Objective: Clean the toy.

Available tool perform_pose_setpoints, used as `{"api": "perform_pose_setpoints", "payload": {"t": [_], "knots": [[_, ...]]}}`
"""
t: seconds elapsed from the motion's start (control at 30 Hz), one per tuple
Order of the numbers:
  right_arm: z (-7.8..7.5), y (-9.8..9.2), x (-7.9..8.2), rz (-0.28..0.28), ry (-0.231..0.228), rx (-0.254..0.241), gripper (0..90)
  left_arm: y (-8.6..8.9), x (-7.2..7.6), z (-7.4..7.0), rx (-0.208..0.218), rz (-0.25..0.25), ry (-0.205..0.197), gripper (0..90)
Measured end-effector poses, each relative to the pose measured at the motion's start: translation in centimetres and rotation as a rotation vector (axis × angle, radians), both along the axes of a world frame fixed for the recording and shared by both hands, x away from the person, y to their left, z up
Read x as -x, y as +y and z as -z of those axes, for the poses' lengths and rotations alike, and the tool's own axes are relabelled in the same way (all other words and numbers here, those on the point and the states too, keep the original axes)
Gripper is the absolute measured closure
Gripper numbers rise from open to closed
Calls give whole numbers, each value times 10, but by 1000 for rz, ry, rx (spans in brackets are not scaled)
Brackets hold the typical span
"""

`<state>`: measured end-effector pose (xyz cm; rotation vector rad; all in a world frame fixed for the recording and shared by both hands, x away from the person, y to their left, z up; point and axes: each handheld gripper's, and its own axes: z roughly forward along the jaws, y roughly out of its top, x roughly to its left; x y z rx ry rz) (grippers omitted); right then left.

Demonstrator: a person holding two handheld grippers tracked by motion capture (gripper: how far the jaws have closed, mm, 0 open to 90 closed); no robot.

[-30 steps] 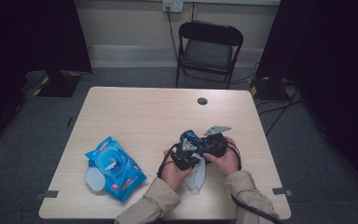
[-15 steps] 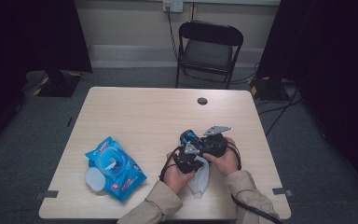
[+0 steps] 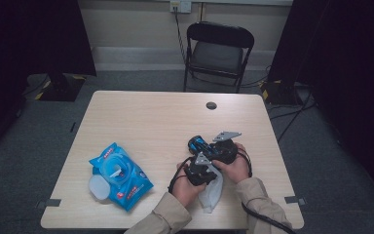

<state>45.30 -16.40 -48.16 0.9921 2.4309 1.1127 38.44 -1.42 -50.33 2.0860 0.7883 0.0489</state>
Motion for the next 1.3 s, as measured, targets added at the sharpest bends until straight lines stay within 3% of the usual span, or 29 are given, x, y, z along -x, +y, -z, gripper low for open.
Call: {"api": "perform_pose_setpoints", "payload": {"t": [0.23, 0.4, 0.8, 1.0, 1.1, 1.3], "knots": [[0, 0, 0, -1, 2, 1, 436, 15, 3, -7, -14, -9, -2, 883], [0, 0, 0, -1, 2, 1, 437, 37, 0, -19, -5, -49, -16, 884], [0, 0, 0, 0, 3, 1, 436, 83, -19, -41, 36, -211, -51, 885], [0, 0, 0, -2, 3, 0, 436, 93, -30, -46, 14, -275, -77, 885], [0, -1, 0, -3, 0, -3, 436, 97, -37, -46, 26, -320, -70, 885], [0, -1, 0, -4, -1, -6, 436, 99, -50, -40, 6, -394, -65, 886]]}}
